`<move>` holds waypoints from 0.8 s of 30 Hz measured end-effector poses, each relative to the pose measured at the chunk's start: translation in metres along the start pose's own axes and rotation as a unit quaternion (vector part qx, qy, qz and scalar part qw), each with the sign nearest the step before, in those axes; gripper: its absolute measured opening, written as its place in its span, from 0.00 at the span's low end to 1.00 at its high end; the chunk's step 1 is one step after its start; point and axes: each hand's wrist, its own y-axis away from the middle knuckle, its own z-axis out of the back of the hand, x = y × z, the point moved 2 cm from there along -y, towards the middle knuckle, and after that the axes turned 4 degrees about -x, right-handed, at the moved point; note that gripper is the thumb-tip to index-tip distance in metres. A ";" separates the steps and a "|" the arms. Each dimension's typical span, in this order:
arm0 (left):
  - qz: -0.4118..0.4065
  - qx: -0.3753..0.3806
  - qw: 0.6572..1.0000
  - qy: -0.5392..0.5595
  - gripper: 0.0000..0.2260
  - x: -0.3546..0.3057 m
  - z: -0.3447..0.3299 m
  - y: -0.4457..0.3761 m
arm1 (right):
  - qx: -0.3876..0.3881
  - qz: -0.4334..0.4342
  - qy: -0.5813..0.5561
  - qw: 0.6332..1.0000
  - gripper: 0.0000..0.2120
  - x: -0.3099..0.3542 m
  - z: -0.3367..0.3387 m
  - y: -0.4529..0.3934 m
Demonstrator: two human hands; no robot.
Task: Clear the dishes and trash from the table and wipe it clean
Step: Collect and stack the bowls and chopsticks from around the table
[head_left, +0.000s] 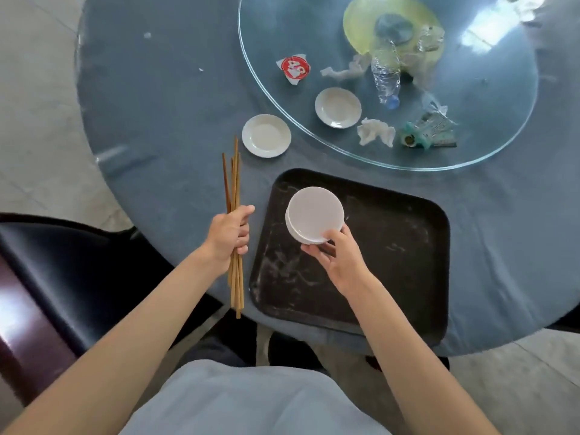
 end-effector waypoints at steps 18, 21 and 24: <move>0.046 0.058 0.996 -0.057 0.22 -0.038 0.016 -0.077 | -0.073 -0.014 -0.052 0.996 0.27 0.009 -0.056 -0.052; 0.040 0.062 0.995 -0.074 0.22 -0.043 0.016 -0.081 | -0.078 -0.011 -0.037 0.996 0.27 0.010 -0.058 -0.051; 0.031 0.082 0.992 -0.095 0.22 -0.050 0.015 -0.082 | -0.082 -0.014 -0.023 0.996 0.26 0.010 -0.059 -0.047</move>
